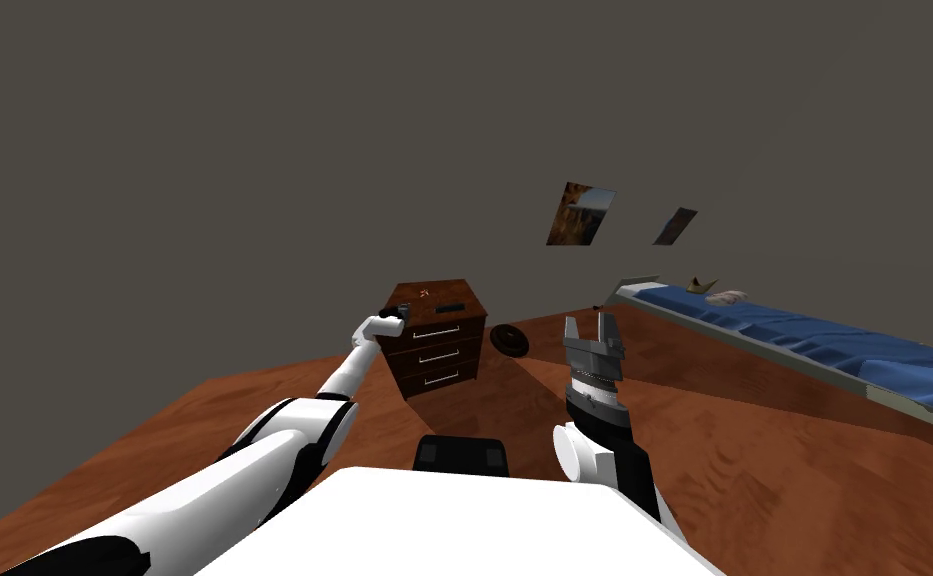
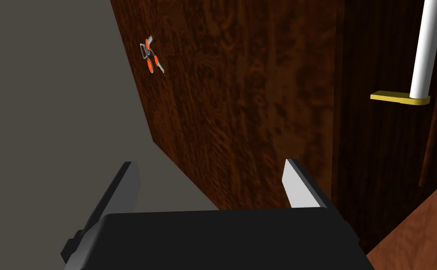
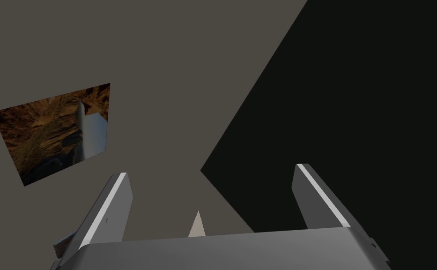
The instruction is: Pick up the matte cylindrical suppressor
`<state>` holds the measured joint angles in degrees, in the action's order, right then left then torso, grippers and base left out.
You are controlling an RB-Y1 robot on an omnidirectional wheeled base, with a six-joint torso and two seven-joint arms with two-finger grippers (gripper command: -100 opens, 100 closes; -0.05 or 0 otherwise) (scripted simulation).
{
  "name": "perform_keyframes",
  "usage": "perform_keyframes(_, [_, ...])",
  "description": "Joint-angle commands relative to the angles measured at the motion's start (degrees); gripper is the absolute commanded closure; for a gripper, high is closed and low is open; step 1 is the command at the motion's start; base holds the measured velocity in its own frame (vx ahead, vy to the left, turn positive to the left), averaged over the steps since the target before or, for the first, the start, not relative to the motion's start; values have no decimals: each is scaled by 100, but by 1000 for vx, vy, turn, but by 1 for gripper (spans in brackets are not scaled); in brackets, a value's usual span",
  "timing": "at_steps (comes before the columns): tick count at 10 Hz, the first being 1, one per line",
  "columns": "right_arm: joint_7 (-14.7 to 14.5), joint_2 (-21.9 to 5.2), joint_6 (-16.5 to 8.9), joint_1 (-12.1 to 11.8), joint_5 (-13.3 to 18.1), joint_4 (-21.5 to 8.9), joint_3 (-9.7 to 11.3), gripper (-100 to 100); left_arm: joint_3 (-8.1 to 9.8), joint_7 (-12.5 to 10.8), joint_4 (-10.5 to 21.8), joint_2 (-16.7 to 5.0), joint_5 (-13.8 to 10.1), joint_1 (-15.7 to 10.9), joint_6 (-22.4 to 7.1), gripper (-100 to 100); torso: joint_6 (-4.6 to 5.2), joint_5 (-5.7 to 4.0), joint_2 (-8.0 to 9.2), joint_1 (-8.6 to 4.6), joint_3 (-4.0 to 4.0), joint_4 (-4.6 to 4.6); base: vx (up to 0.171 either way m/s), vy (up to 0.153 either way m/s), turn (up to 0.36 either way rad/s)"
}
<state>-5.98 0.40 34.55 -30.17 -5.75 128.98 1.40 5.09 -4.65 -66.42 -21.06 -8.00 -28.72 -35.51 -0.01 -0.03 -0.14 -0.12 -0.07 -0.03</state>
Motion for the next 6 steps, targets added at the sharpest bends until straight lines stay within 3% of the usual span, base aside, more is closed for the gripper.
perform_keyframes(1, [0, 0, 0, 0, 0, 0, 0, 0, 8, -14, 101, 7, 15, -97, -183, -100, 0, 0, 0, 0, 0, 0, 15, -12, -1])
perform_keyframes(2, [0, 0, 0, 0, 0, 0, 0, 0, 48, -64, 366, -23, 16, -364, -405, -100, -1, 1, 4, 4, 2, 0, 30, -17, 0])
perform_keyframes(5, [0, 0, 0, 0, 0, 0, 0, 0, 87, -113, 819, -51, 17, -817, -877, -100, 0, 0, -3, -1, -1, 0, 38, -23, -1])
perform_keyframes(6, [0, 0, 0, 0, 0, 0, 0, 0, 87, -113, 819, -51, 17, -817, -914, -100, 0, 0, -4, 1, -3, -1, 23, -8, -2])
